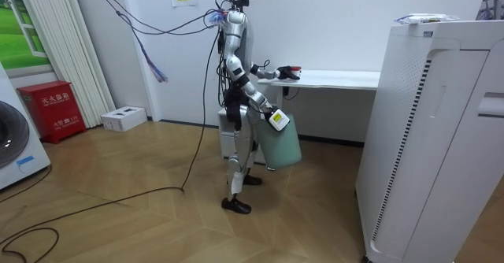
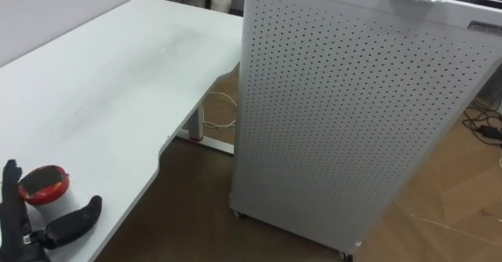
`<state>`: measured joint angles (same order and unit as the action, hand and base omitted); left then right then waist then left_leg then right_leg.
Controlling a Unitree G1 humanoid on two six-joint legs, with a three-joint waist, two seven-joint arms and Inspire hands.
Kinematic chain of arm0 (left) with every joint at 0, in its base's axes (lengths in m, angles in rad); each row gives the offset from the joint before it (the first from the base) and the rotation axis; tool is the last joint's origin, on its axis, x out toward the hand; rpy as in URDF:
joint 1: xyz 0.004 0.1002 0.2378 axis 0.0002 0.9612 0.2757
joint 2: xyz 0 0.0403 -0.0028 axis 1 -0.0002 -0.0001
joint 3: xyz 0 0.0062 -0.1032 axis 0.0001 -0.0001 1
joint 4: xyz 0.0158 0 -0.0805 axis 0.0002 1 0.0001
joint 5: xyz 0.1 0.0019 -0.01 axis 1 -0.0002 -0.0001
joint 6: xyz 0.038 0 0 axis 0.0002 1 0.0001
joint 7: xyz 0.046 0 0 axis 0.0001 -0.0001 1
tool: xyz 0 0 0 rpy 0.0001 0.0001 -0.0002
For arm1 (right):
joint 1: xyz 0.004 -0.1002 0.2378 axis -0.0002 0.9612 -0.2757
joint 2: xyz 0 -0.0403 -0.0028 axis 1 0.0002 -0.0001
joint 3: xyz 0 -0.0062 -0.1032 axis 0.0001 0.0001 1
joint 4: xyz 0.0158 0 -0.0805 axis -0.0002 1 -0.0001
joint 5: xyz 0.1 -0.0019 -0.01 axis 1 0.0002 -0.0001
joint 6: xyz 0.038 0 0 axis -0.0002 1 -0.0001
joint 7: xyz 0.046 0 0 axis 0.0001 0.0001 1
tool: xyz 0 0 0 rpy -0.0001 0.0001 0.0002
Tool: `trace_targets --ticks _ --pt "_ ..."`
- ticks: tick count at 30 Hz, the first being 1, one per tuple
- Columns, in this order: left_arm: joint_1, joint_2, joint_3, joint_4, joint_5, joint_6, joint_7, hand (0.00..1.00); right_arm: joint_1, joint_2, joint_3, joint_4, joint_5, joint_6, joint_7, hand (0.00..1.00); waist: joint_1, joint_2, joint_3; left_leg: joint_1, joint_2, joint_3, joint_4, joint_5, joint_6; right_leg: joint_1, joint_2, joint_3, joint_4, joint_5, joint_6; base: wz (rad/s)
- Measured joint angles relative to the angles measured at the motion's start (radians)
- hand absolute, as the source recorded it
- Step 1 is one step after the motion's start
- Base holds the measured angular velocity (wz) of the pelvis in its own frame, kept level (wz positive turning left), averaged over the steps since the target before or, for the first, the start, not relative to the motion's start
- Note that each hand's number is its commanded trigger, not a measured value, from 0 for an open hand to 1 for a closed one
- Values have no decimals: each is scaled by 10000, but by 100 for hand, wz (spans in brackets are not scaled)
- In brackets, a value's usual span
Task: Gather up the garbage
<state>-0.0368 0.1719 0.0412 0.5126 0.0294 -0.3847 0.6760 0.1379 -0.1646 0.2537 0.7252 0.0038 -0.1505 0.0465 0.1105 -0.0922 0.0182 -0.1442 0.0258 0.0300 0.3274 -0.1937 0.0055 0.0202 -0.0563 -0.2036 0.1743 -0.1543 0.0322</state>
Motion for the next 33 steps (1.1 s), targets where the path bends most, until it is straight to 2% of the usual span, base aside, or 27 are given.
trace_targets --ticks 3,9,14,22,27,29,33 --pt "-111 76 157 200 -16 -18 81 100 0 -1 0 0 32 0 1 100 -3 3 2 20 0 11 -33 1 0 2 -4 10 -1 0 0 0" --pt "-372 453 173 680 -936 -37 177 100 13 0 0 18 141 0 25 100 -16 14 11 331 -20 95 -270 6 -2 153 -34 20 -35 -2 3 -3" --pt "-382 497 188 681 -1235 -79 181 100 15 -1 0 18 269 0 5 100 -41 13 11 388 -29 123 -340 10 -3 139 -44 55 -45 -2 4 0" --pt "-362 459 80 876 -1555 -452 199 100 -99 -9 0 17 853 0 8 100 -28 31 16 513 -50 152 -521 47 -4 151 -72 88 -39 -5 7 0" --pt "-371 387 69 877 -1544 -395 187 100 -216 -10 -5 17 856 2 -36 100 -78 73 44 484 -58 219 -435 36 11 142 -94 96 -32 -5 7 -2" --pt "-362 383 68 879 -1548 -356 187 100 -298 -9 -17 17 857 7 -65 100 -201 113 63 456 -80 196 -410 39 20 137 -111 93 -31 -5 8 0" --pt "-371 395 -332 788 -1534 -396 151 100 -561 -62 -38 38 1090 6 -330 100 -348 188 30 134 -152 182 -344 121 93 -171 -183 85 29 -9 29 0"
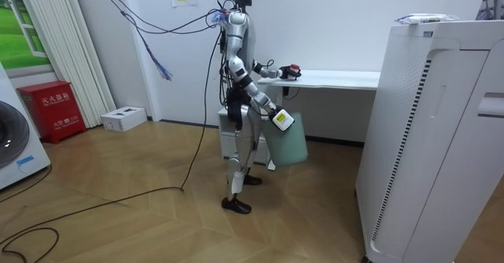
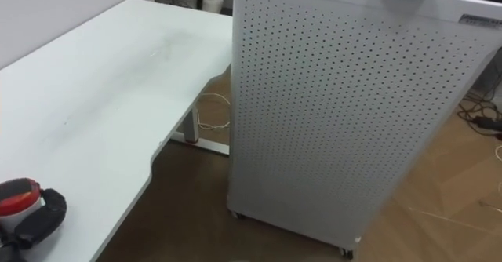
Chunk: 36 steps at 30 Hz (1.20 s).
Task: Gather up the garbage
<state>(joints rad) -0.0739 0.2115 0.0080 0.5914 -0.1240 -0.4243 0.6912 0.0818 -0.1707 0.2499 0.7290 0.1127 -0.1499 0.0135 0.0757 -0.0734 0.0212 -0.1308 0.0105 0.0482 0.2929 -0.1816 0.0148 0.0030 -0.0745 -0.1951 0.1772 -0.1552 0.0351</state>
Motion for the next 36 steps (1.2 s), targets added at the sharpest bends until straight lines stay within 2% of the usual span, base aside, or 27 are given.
trace_targets --ticks 3,5,8,10,14,16,21,26,29,36 --pt "6 -16 -336 -241 29 -32 -49 100 -254 0 -5 0 -14 0 -261 100 -34 71 9 -347 -10 0 152 27 34 -325 -28 -12 135 15 24 0" --pt "4 -28 -467 -240 34 -74 -49 100 -436 4 -41 0 -47 -6 -410 100 -78 173 43 -427 -23 41 181 45 65 -468 -54 27 270 20 34 0" --pt "5 -103 -920 -238 8 -103 -50 100 -840 1 -44 0 -63 -10 -586 100 -156 433 7 -617 -69 146 119 139 179 -833 -186 49 469 35 88 -8" --pt "6 -111 -1120 -240 16 -148 -50 100 -984 3 -44 1 -61 -10 -614 100 -181 487 10 -660 -104 207 27 214 233 -919 -264 36 473 44 148 -2" --pt "36 -119 -1443 -241 25 -194 -43 100 -1162 48 -34 4 -151 -12 -676 100 -240 518 12 -508 -210 346 -244 349 338 -952 -376 167 479 84 224 -3" --pt "42 -120 -1509 -242 25 -206 -42 100 -1184 62 -31 -11 -300 -15 -689 100 -377 535 17 -494 -264 399 -281 377 387 -953 -439 196 477 108 295 -2" --pt "46 -127 -1762 -243 -5 -260 -34 100 -1225 108 -31 -15 -304 -15 -873 100 -503 559 26 -490 -279 574 -258 391 438 -1003 -460 402 473 162 375 -9" --pt "42 -251 -2103 -242 -3 -569 -33 100 -1769 165 -39 -11 -449 -25 -996 100 -767 756 68 -760 -265 778 -201 417 505 -1482 -484 670 797 173 392 -11" --pt "43 -420 -2245 -243 -3 -627 -33 100 -1884 204 -38 -12 -526 -27 -1001 100 -782 801 47 -758 -263 856 -227 431 522 -1549 -491 754 829 173 393 -10" --pt "26 -816 -2724 -244 -3 -1069 -208 100 -2029 501 -38 -12 -723 -33 -1046 100 -1017 778 61 -732 -250 1029 -280 430 524 -1606 -487 878 812 178 403 -5"
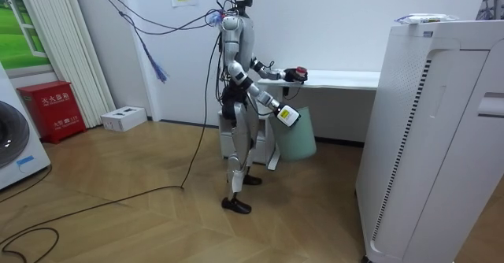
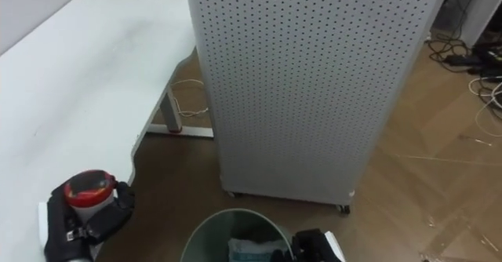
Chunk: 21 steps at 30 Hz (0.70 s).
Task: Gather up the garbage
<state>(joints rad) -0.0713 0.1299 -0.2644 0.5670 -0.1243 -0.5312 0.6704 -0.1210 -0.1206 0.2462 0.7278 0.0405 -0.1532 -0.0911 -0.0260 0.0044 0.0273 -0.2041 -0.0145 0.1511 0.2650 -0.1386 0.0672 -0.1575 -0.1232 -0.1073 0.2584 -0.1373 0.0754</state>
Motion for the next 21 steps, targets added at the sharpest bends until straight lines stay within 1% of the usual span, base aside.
trace_targets --ticks 1,2,4,5,6,7,8,9,11,12,14,17,21 --pt "-49 -59 -425 5 24 -74 -310 100 -32 16 10 0 -45 0 27 100 -17 -15 10 -1 3 46 -30 1 0 -20 1 25 2 1 2 -13" --pt "-87 -101 -691 70 24 -3 -521 100 -58 24 49 -1 -65 0 35 100 -52 -25 16 -1 7 77 -60 1 0 -13 8 56 1 2 2 -16" --pt "-276 -493 -1713 784 89 333 -1228 100 -152 154 114 -74 -95 -3 96 100 -249 -119 77 -25 31 189 -102 -1 -3 -124 42 218 5 5 3 -24" --pt "-387 -707 -2267 1159 163 572 -1620 100 -151 158 168 -292 -98 -2 157 100 -322 -158 100 -120 56 331 -113 -3 -5 -296 55 301 22 24 -3 -27" --pt "-434 -804 -2511 1306 294 683 -1793 100 -151 160 177 -435 -108 -3 181 100 -356 -179 114 -187 75 373 -113 -4 -6 -409 74 387 34 40 -5 -33" --pt "-481 -903 -2945 1430 481 887 -2138 100 -158 163 204 -704 -166 -3 189 100 -519 -193 121 -344 93 444 -99 -11 -13 -635 108 530 68 70 -9 -27" --pt "-493 -903 -3166 1432 489 956 -2307 100 -171 155 254 -794 -215 -19 185 100 -609 -196 123 -392 105 503 -96 -11 -13 -731 112 559 100 72 -13 -36" --pt "-539 -900 -3500 1516 495 1006 -2636 100 -178 150 337 -872 -279 -35 190 100 -675 -204 125 -402 148 672 -91 -22 -29 -867 142 686 189 74 -16 -36" --pt "-678 -896 -3528 1657 493 1078 -2963 100 -172 147 456 -902 -319 -34 215 100 -786 -202 126 -375 197 682 -33 -76 -88 -883 193 764 170 79 -26 -31" --pt "-870 -824 -3515 1790 491 1118 -3236 100 -173 104 455 -932 -327 -34 293 100 -805 -202 126 -375 235 678 23 -94 -119 -886 213 762 171 83 -39 -15" --pt "-1132 -848 -3500 1929 485 1214 -3591 100 -206 109 433 -936 -328 -31 247 100 -826 -201 126 -358 263 676 52 -106 -139 -882 227 753 184 70 -61 -8" --pt "-1210 -848 -3475 1930 473 1316 -3718 100 -240 108 425 -939 -305 -31 248 100 -852 -201 127 -340 260 676 27 -113 -146 -877 230 750 183 66 -67 0" --pt "-1217 -844 -3468 1930 472 1336 -3843 100 -245 118 412 -940 -322 -31 238 100 -843 -202 133 -286 245 674 10 -185 -118 -864 223 754 235 67 -66 0"
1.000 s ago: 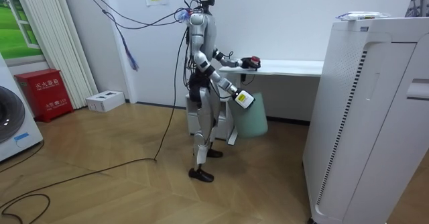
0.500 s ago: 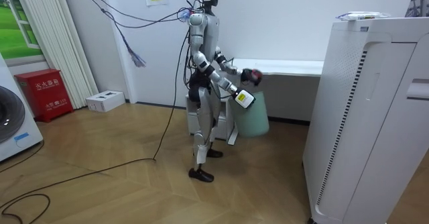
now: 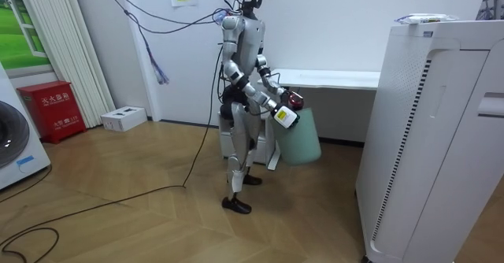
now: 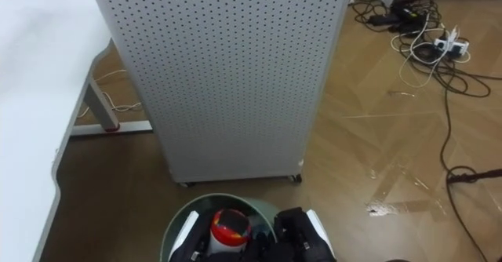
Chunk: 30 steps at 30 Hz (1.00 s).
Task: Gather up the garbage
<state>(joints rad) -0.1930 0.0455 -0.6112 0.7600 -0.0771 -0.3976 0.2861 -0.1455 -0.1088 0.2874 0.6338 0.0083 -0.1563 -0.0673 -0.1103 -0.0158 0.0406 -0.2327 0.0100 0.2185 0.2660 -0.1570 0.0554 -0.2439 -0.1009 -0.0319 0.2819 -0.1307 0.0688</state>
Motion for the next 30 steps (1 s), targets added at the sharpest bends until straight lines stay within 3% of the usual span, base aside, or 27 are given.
trace_targets --ticks 8,9,10,11,12,21,30 --pt "-1 3 6 23 0 0 -45 100 -6 -29 -49 0 -68 0 54 100 3 30 34 49 0 6 20 -11 8 -20 -6 -17 90 0 0 -1" --pt "-1 3 5 24 0 0 -45 96 -6 -30 -50 0 -68 0 53 100 1 40 45 48 -1 8 17 -11 7 -25 -6 -16 89 0 0 0" --pt "-1 3 6 24 -1 0 -44 56 -6 -31 -52 0 -68 0 52 100 -2 51 57 46 -2 9 16 -12 7 -31 -6 -17 89 0 0 0" --pt "-1 3 7 26 -1 0 -44 24 -6 -32 -56 0 -67 0 52 100 -2 57 61 45 -2 9 17 -15 5 -32 -4 -16 89 0 0 0" --pt "-2 2 10 37 -1 -1 -43 0 -6 -31 -55 0 -67 0 52 100 2 71 69 45 -1 9 21 -27 2 -32 -1 -17 88 0 0 0" --pt "-150 -41 315 293 11 -4 -35 0 -36 -39 -50 0 -78 0 52 100 50 226 145 29 17 42 30 -52 -2 -60 3 -24 82 0 0 0" --pt "-215 -221 580 635 24 1 -138 0 -82 -71 -18 1 -147 59 76 100 96 286 132 48 27 77 39 -52 -2 -64 7 -18 110 0 0 0"
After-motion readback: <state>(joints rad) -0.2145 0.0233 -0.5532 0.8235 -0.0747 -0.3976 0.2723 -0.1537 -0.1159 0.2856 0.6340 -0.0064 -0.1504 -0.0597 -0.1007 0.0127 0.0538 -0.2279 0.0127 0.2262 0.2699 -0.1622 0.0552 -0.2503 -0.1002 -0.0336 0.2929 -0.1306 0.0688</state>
